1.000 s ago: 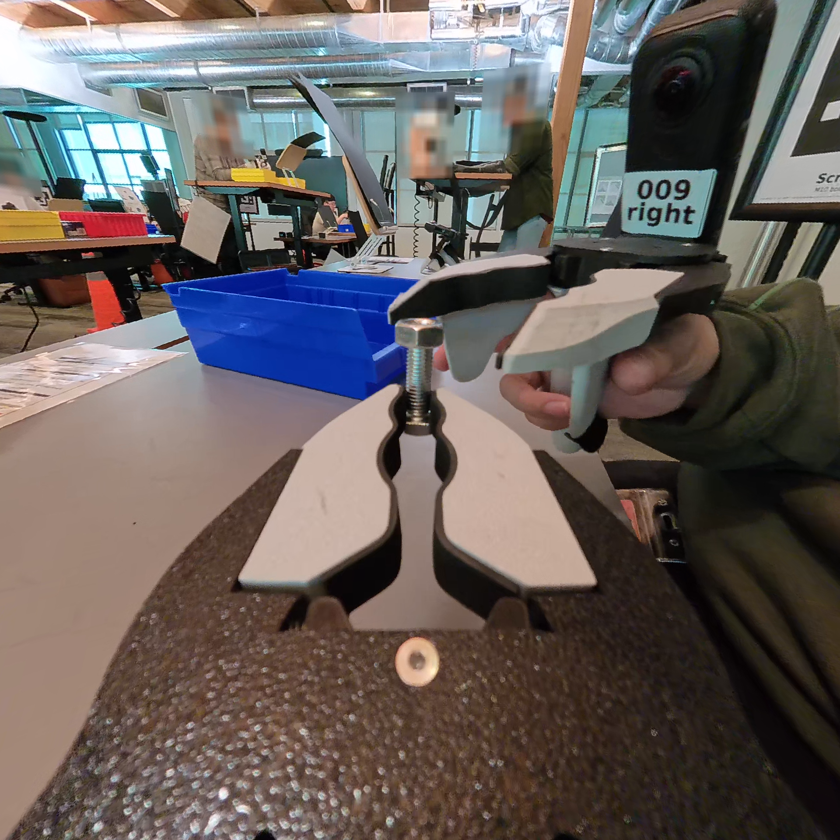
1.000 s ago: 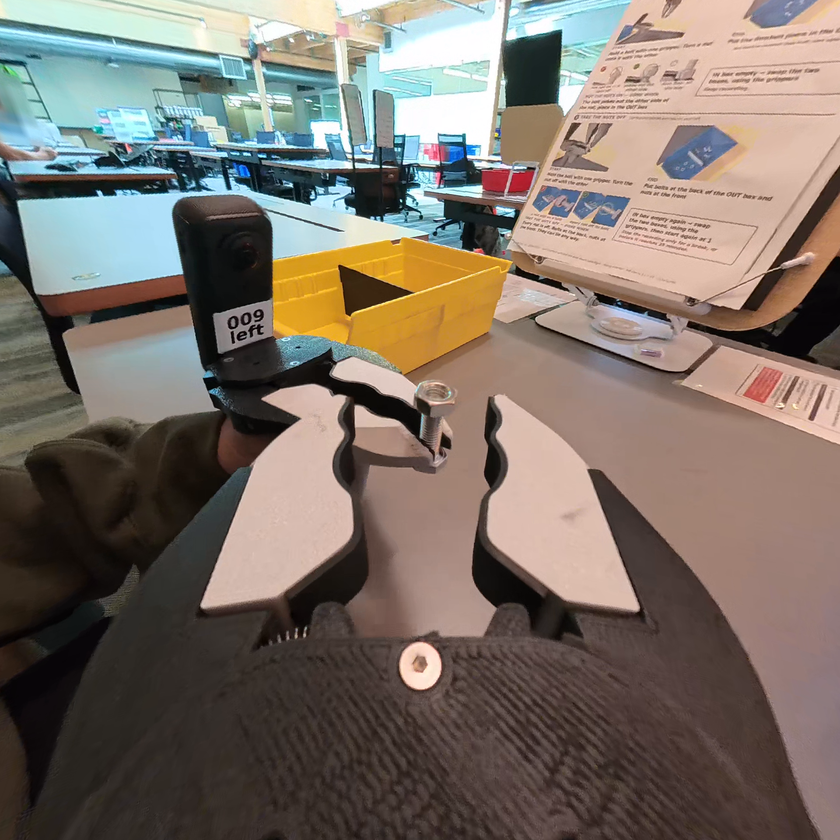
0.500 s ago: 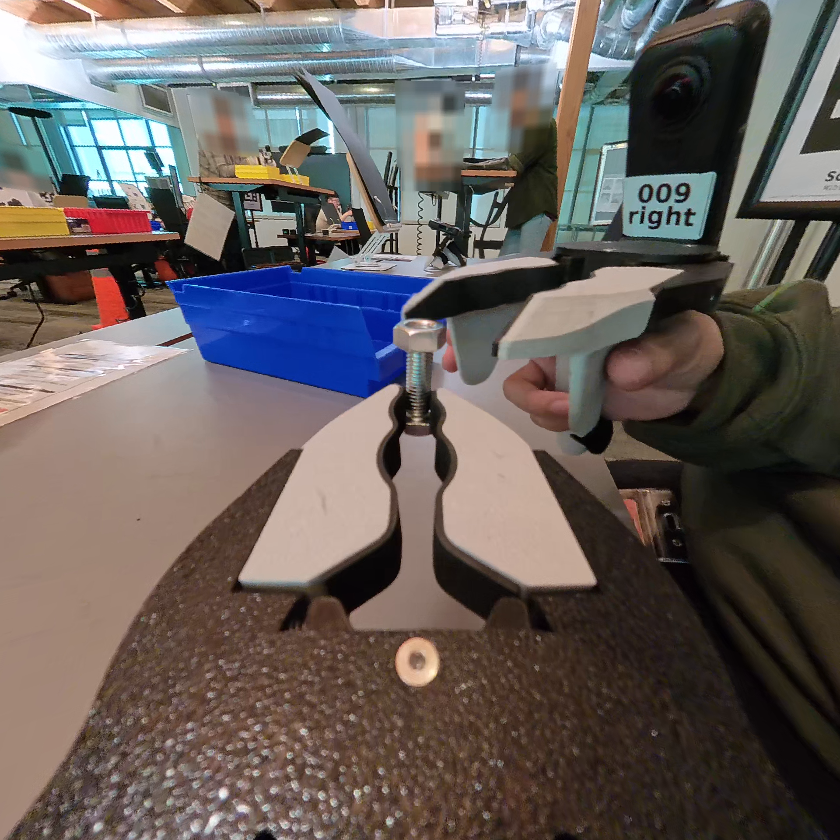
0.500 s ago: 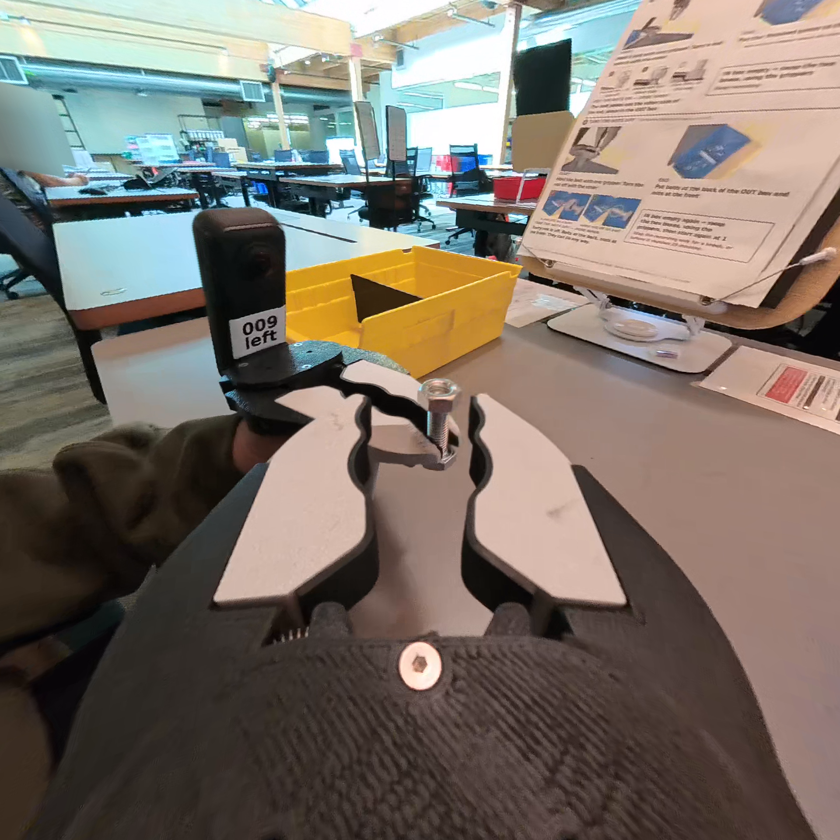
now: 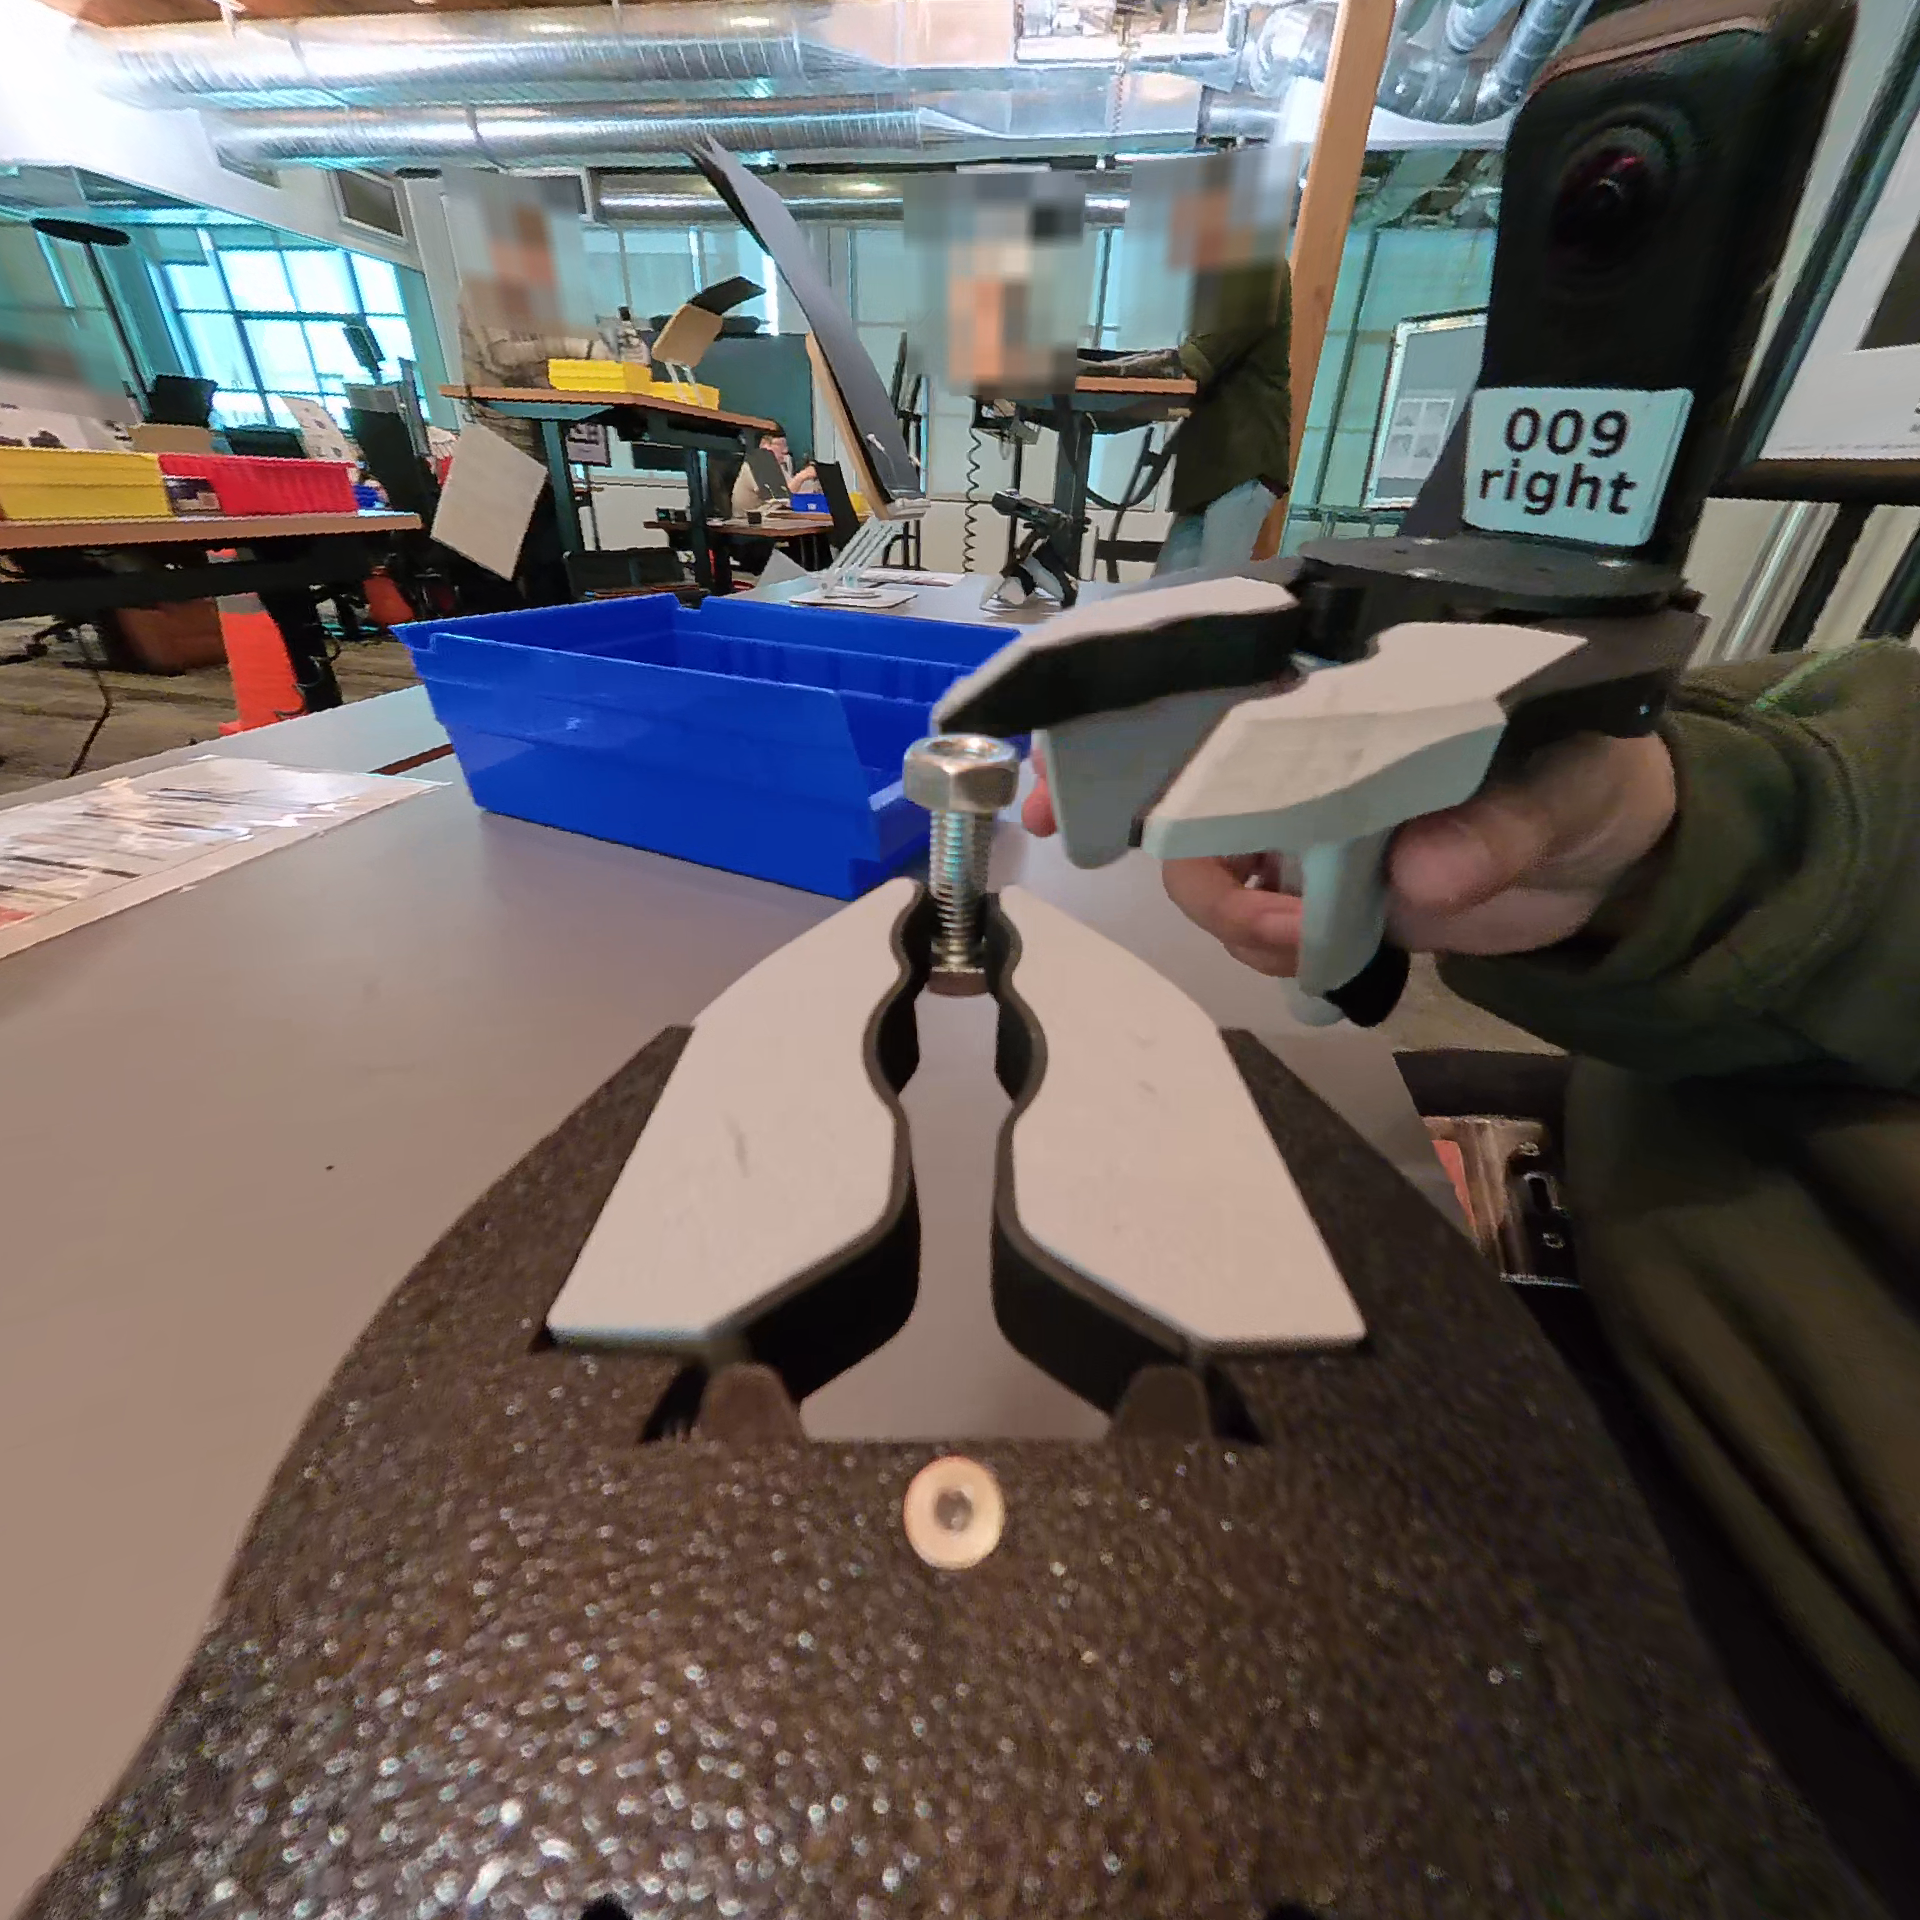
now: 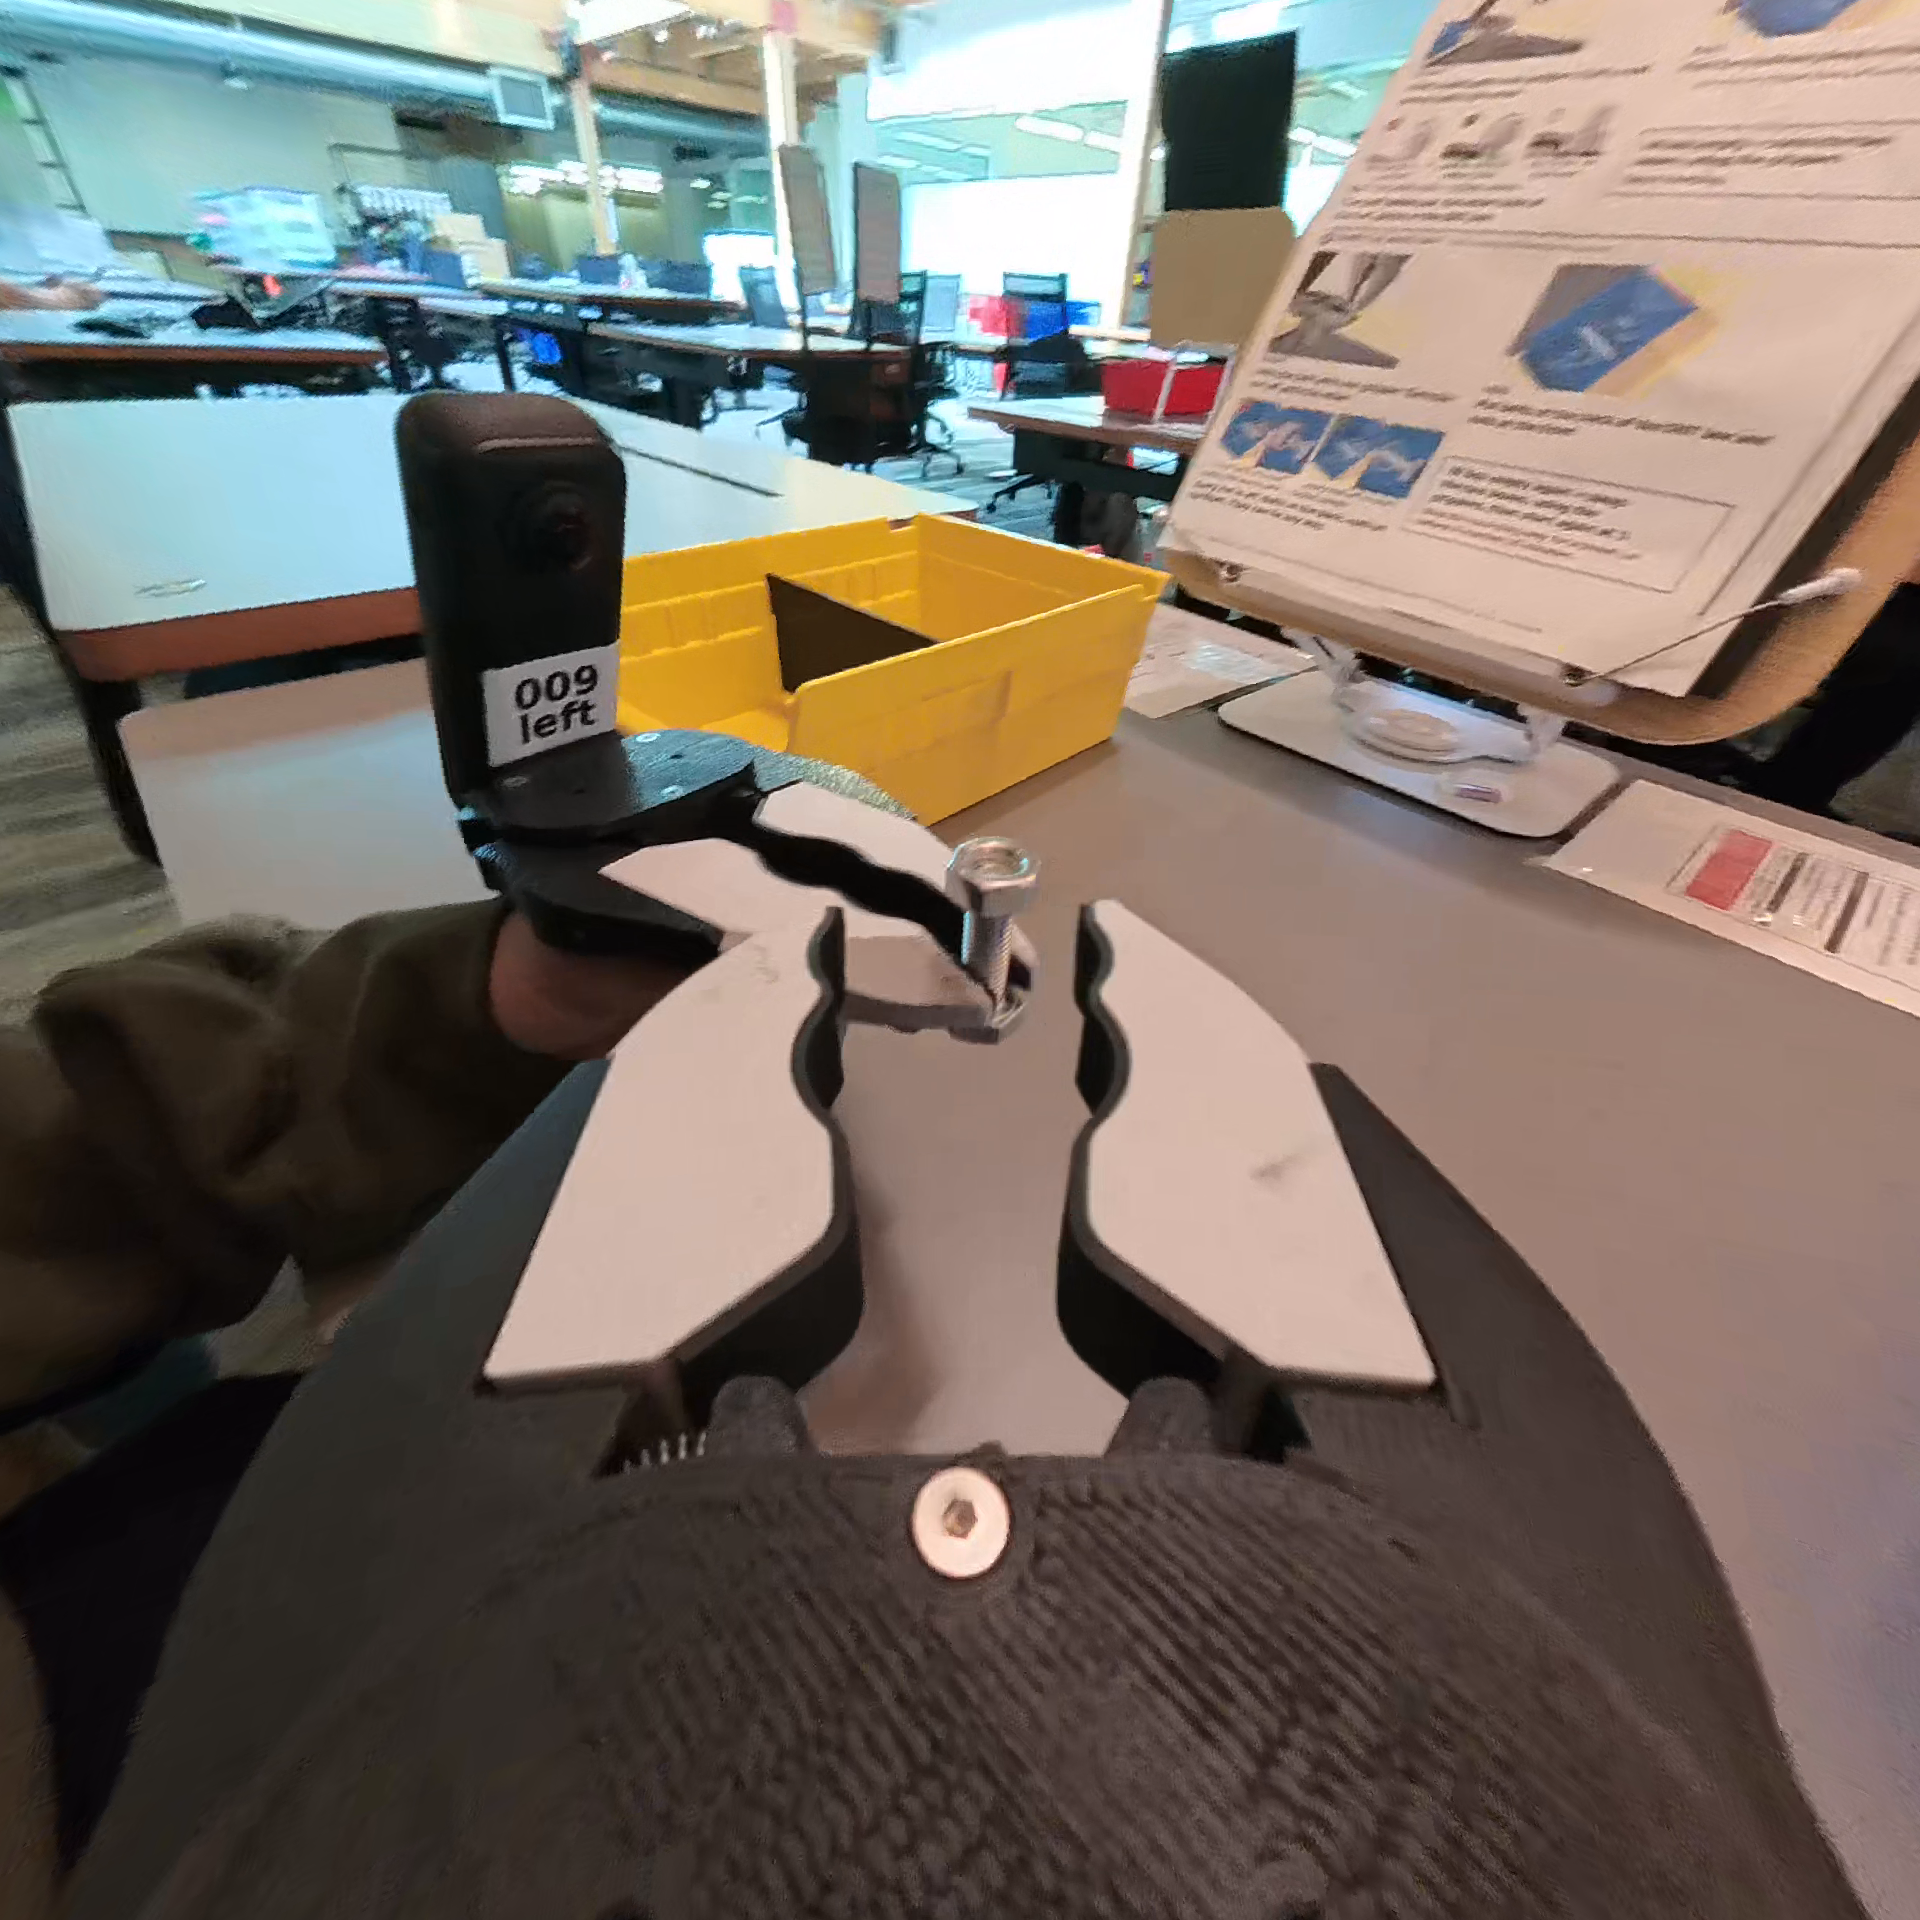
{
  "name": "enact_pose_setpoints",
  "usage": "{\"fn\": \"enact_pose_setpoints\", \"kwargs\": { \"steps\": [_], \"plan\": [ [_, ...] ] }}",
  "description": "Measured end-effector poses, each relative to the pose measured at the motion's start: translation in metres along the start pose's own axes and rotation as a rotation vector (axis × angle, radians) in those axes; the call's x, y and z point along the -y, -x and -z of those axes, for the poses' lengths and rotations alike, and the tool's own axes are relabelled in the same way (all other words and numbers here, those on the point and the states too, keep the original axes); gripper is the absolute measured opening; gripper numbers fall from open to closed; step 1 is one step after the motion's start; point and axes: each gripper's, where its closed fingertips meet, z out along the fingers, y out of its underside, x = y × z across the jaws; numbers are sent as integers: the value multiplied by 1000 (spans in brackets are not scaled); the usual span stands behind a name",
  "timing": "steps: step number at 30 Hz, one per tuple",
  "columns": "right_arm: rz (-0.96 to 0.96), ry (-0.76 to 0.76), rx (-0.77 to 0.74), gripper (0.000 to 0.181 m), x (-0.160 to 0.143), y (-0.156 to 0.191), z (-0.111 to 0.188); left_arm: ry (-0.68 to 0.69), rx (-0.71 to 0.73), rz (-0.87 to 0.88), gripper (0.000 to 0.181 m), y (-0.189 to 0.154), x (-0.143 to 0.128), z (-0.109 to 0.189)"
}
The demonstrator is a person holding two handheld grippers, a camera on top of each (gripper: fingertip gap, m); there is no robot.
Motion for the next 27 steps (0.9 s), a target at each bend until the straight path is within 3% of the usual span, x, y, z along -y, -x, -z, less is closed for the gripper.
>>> {"fn": "enact_pose_setpoints", "kwargs": {
  "steps": [3,7,11,16,17,21,23,25,27],
  "plan": [
    [-15,-3,-3,54,0,1,-3,19,-32,-17,9,-6,-2,-3],
    [8,22,43,51,-3,10,-5,30,23,-2,9,2,-4,-3],
    [5,32,123,22,-4,18,0,15,89,73,9,17,-2,3],
    [-22,3,-32,65,-3,-3,-4,42,25,55,9,6,-5,0],
    [-22,10,-36,67,-4,-4,-6,52,7,46,9,3,-6,-2],
    [-25,22,54,58,-7,12,-9,55,44,44,9,7,-7,-3],
    [-13,16,87,39,-5,16,-6,45,125,84,9,21,-6,1],
    [-42,-22,206,21,2,32,-2,32,115,103,9,22,-5,3],
    [-67,-13,101,37,1,15,-5,33,101,98,9,19,-5,3]
  ]
}}
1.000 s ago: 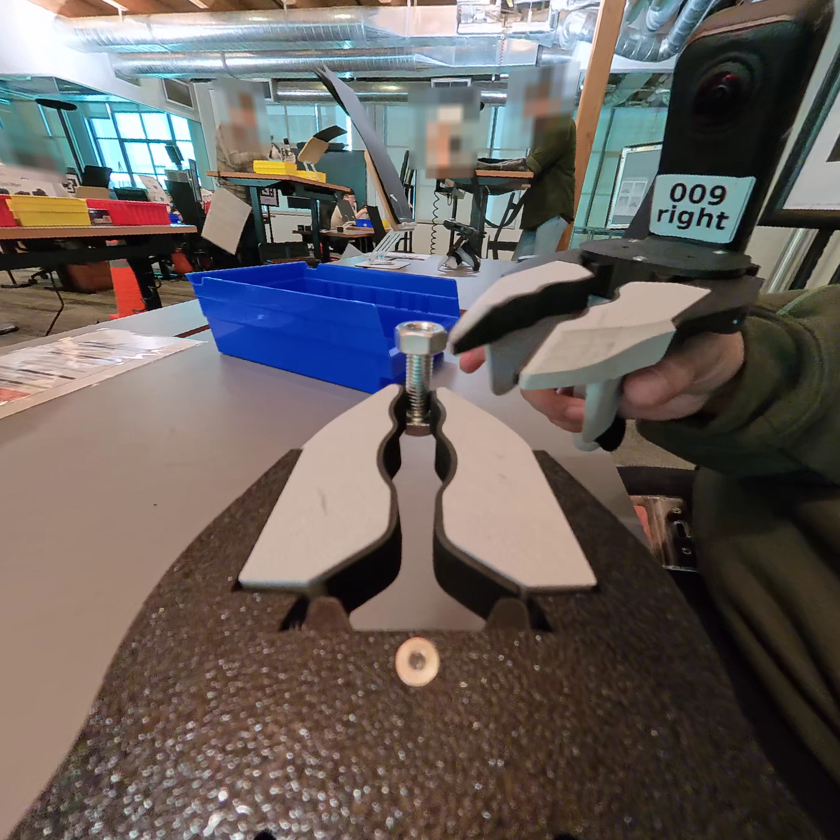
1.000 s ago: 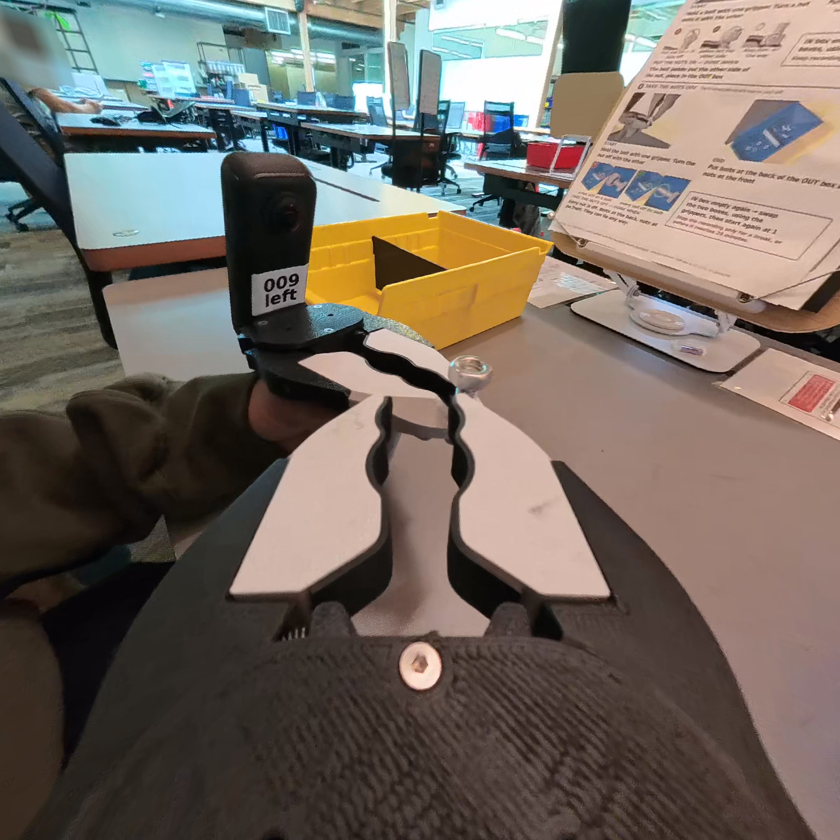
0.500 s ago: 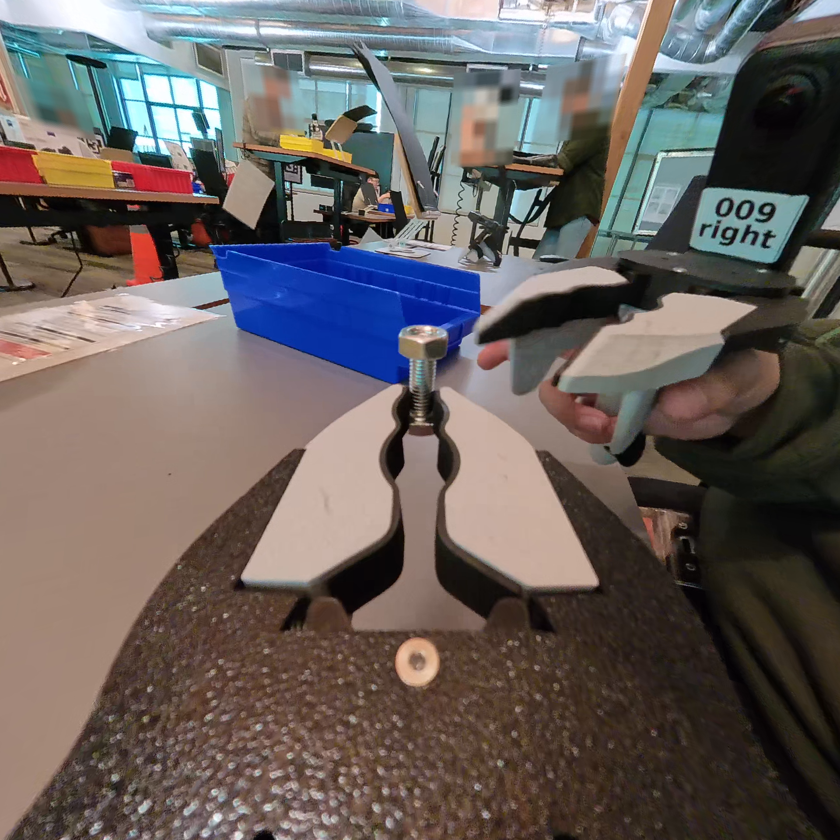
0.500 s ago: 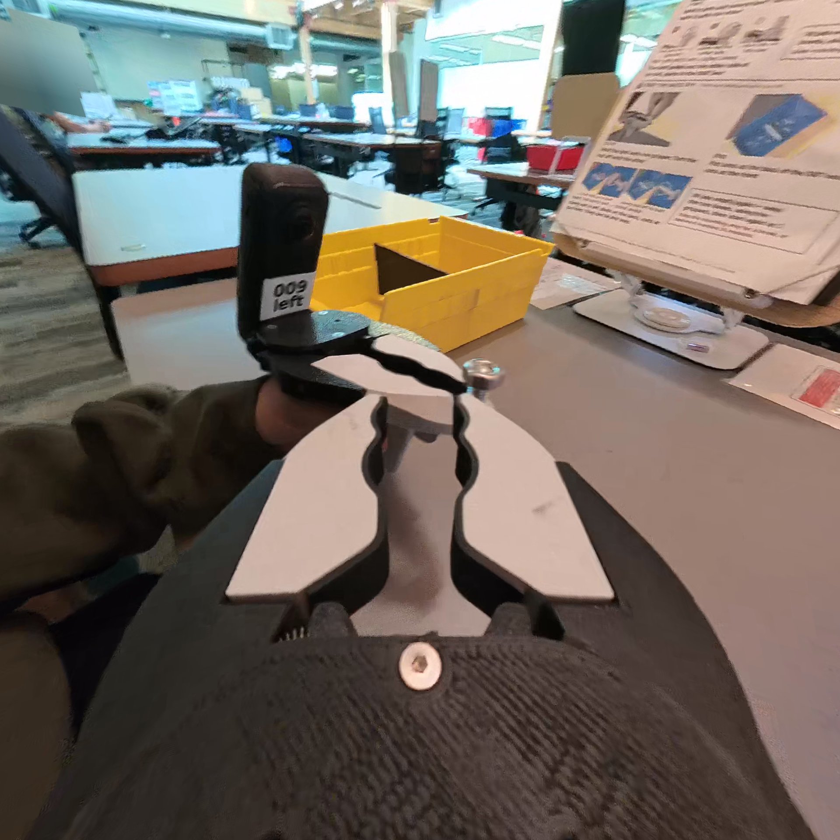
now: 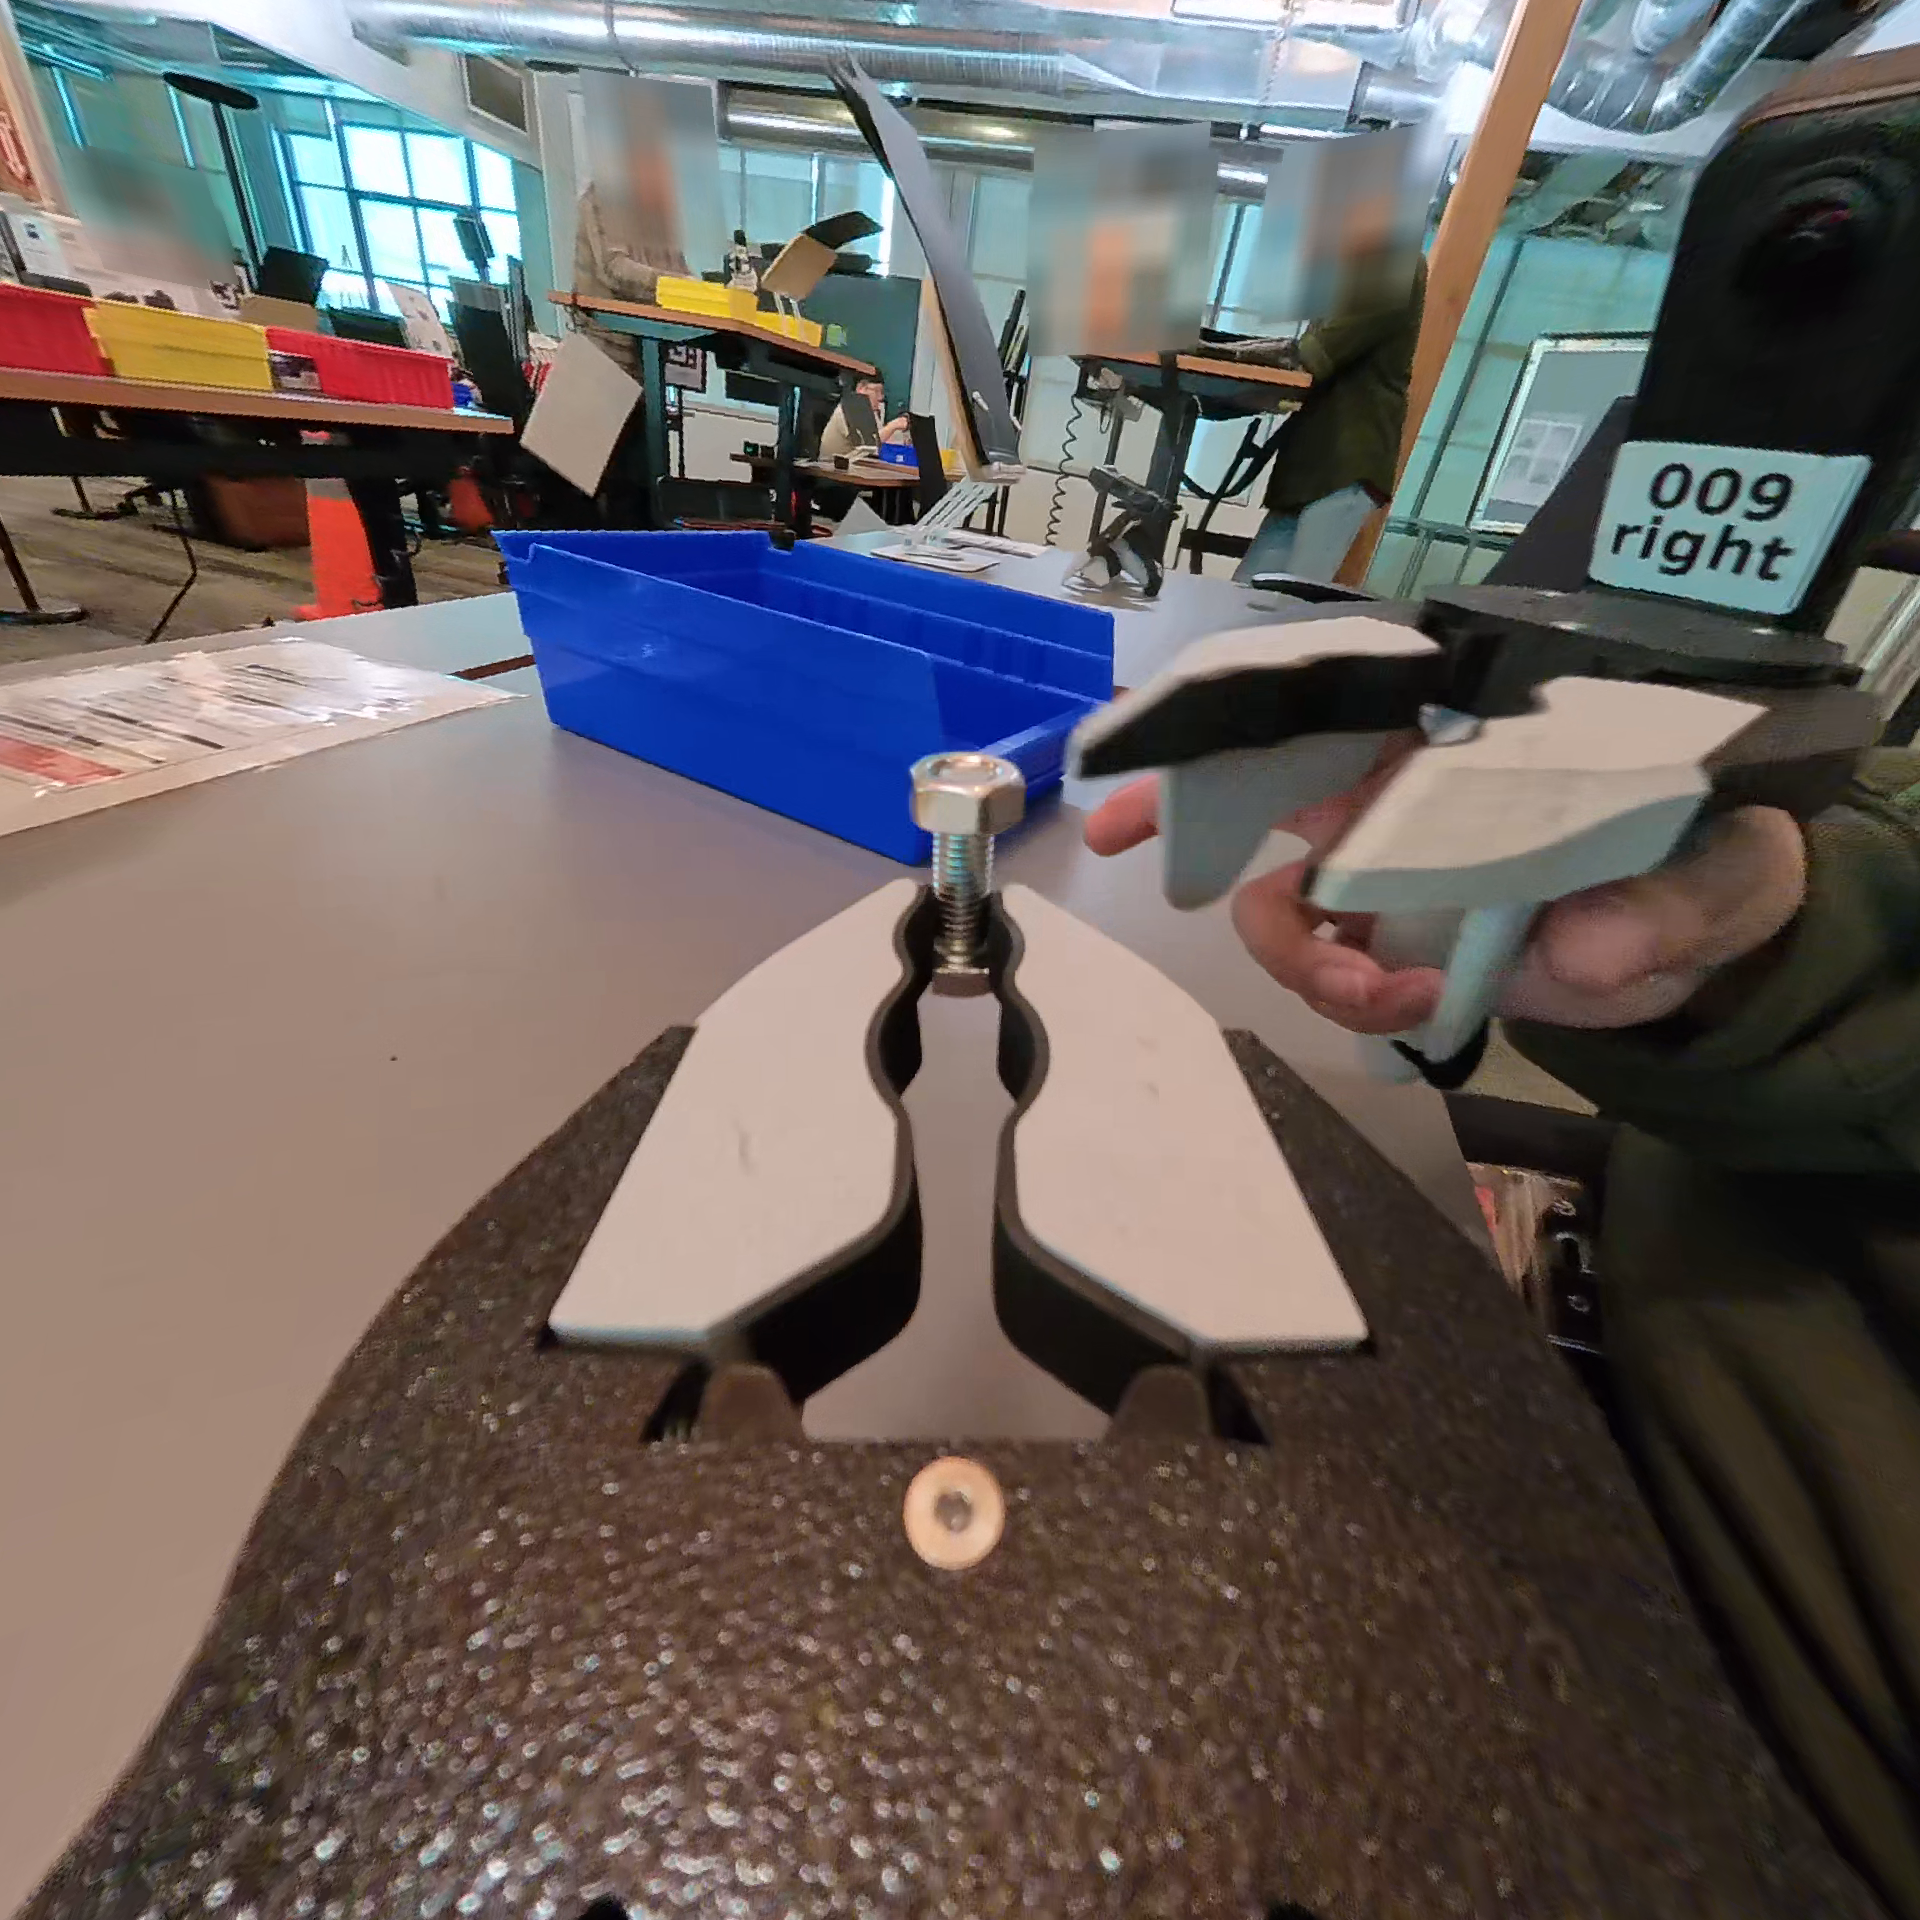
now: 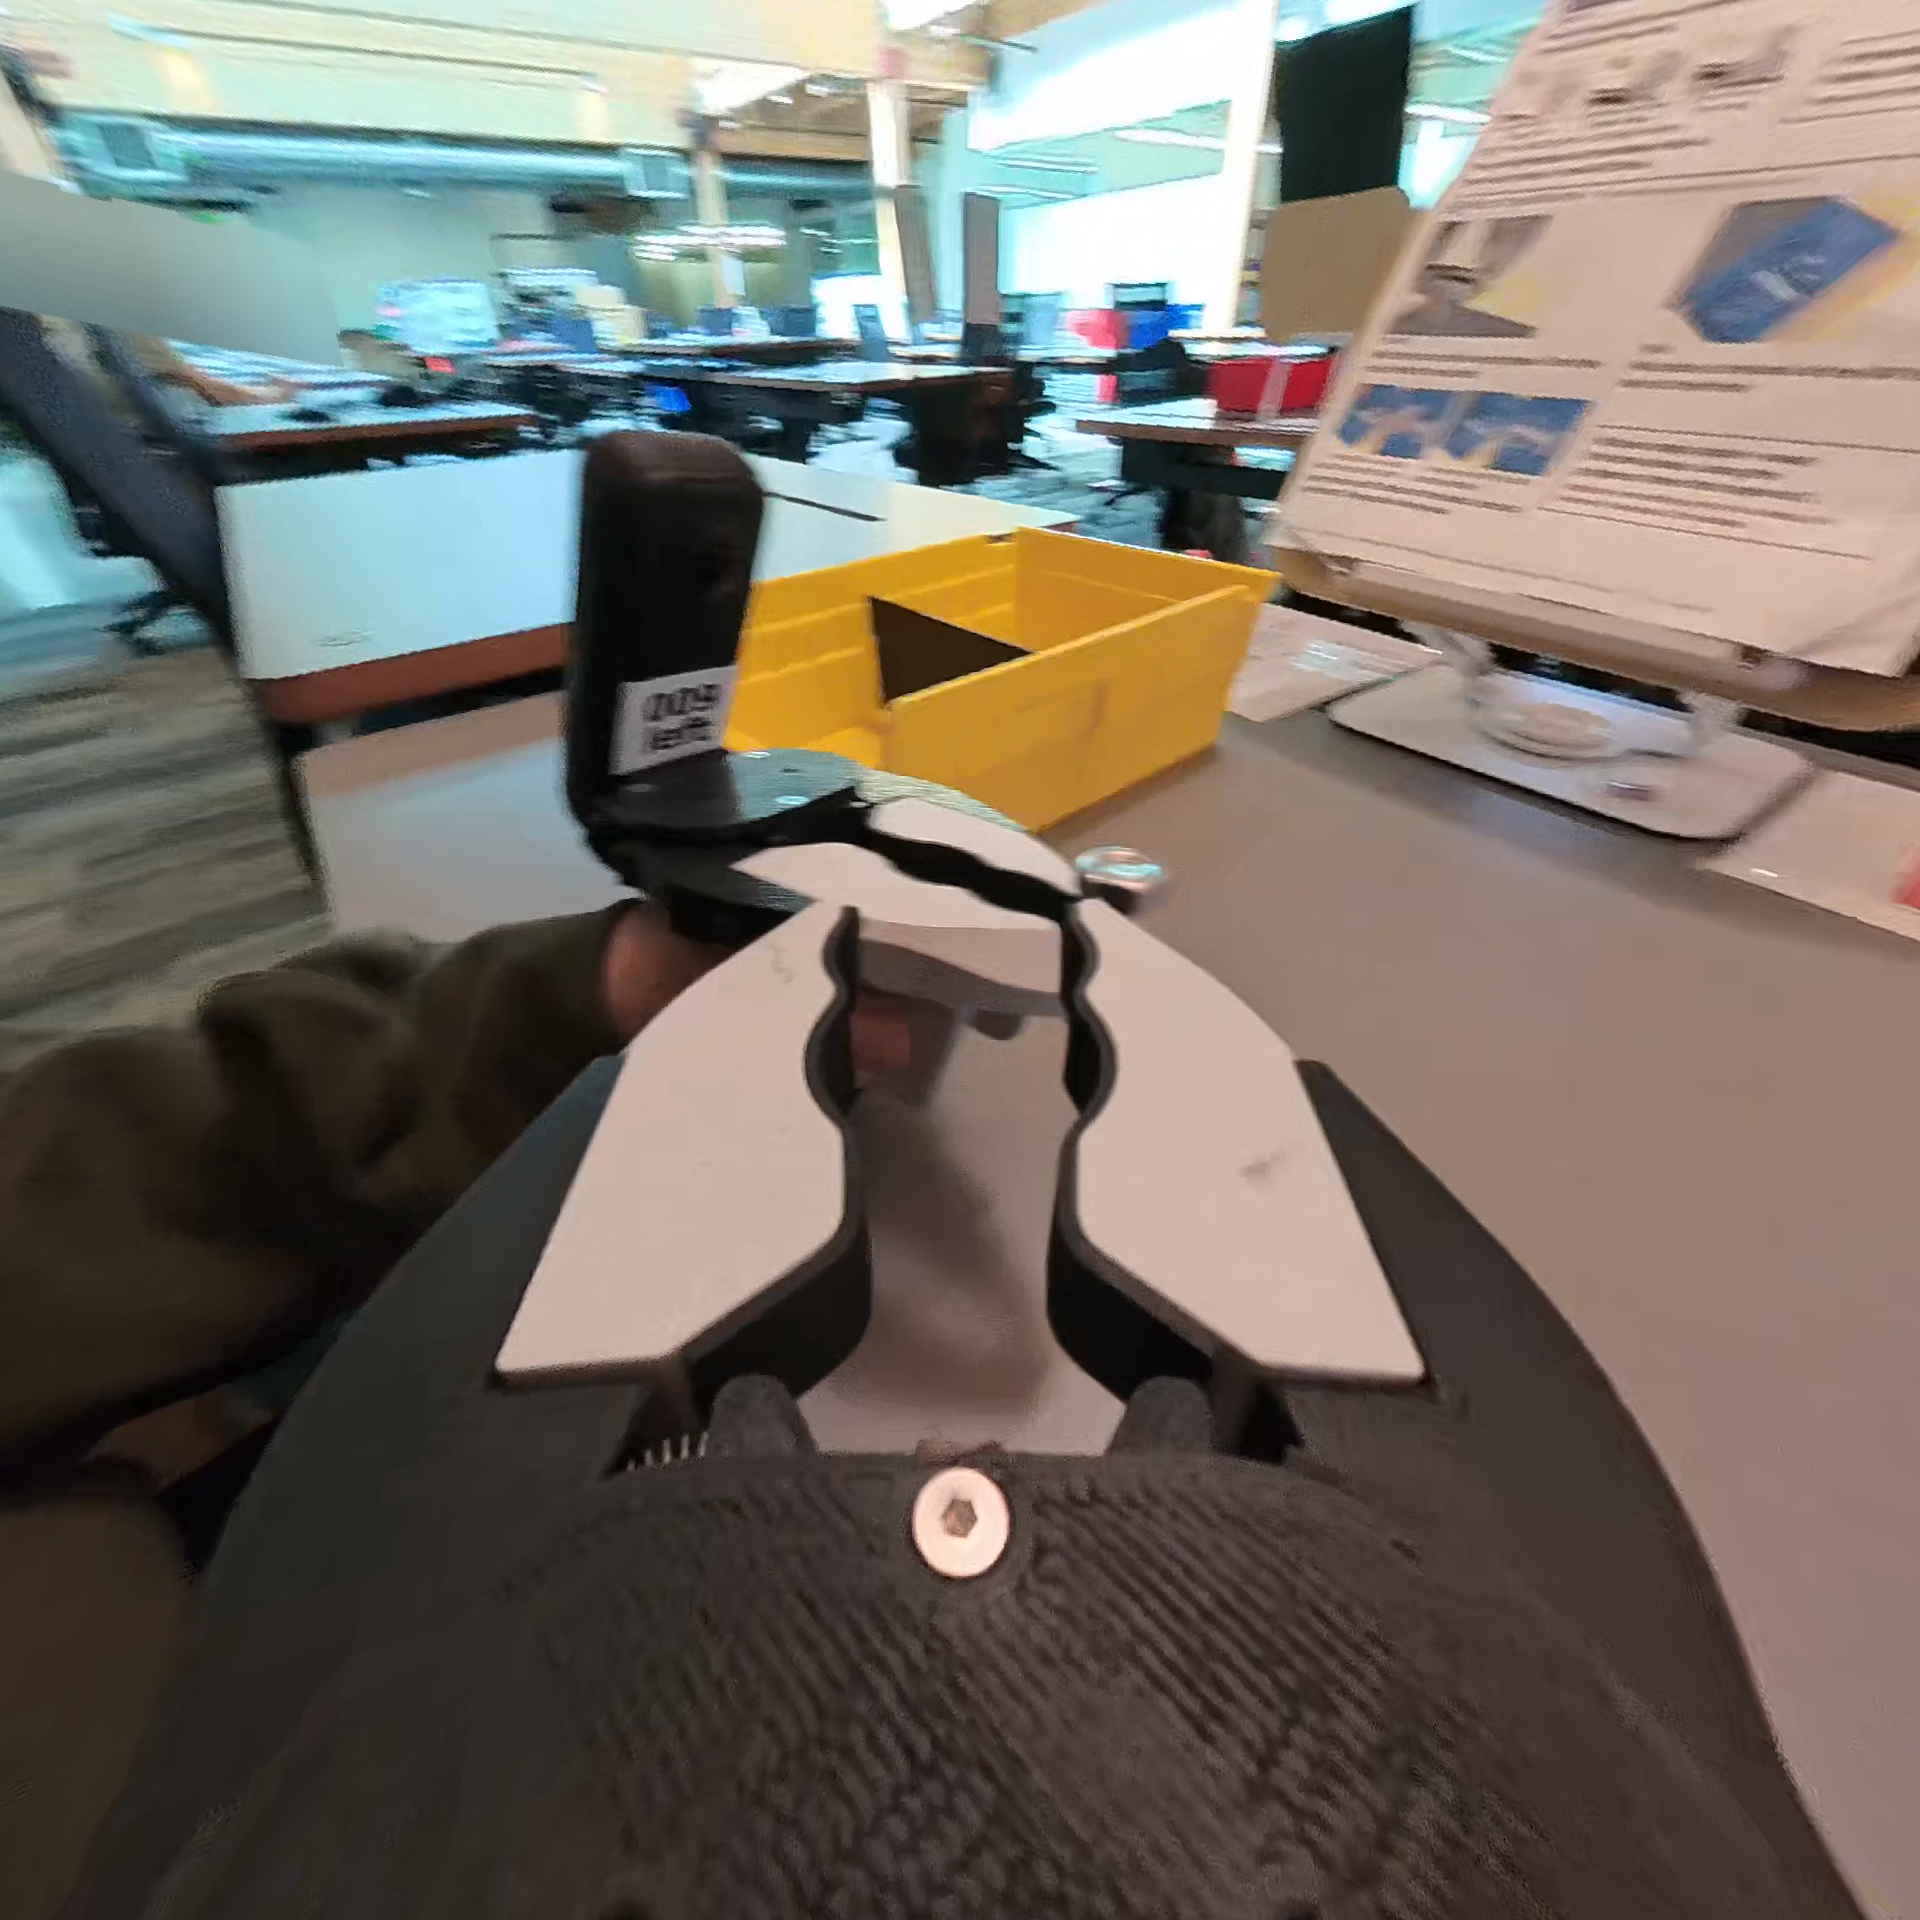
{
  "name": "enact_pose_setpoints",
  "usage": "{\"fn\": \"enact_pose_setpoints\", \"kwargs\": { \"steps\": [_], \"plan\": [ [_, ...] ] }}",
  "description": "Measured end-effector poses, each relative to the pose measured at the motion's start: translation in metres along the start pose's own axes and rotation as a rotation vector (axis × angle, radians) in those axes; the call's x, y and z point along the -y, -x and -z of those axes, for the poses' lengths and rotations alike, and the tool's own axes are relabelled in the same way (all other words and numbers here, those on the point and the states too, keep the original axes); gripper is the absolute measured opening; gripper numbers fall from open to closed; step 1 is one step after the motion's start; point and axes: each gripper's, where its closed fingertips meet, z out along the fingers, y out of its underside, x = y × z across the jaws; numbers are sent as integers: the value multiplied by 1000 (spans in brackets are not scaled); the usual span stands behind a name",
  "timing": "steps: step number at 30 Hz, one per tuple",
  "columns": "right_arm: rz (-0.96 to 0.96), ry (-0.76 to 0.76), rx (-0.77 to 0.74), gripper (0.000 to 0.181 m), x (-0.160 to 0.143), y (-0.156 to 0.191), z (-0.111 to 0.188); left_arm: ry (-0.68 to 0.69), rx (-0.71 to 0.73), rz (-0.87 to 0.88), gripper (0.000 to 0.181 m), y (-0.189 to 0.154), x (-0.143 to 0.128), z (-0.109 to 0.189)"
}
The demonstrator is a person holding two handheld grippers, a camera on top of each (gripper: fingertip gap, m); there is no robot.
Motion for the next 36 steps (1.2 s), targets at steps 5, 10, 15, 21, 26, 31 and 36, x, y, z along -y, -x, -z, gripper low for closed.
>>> {"fn": "enact_pose_setpoints", "kwargs": {
  "steps": [5,10,15,21,26,31,36],
  "plan": [
    [-50,-20,-152,57,-2,-27,2,12,-81,-33,9,-14,-2,-3],
    [-35,9,-51,47,-9,-11,-3,34,-92,-43,9,-17,-5,-5],
    [5,1,181,29,-3,27,1,-8,-42,29,9,-3,1,1],
    [43,17,-149,44,-5,-20,1,41,-67,-24,9,-12,-5,-4],
    [5,38,-124,49,-14,-20,-2,51,-115,-34,9,-19,-7,-5],
    [34,40,1,39,-12,-2,-1,36,-43,9,9,-6,-5,-3],
    [47,15,-67,41,-4,-13,4,50,-62,3,9,-9,-6,-3]
  ]
}}
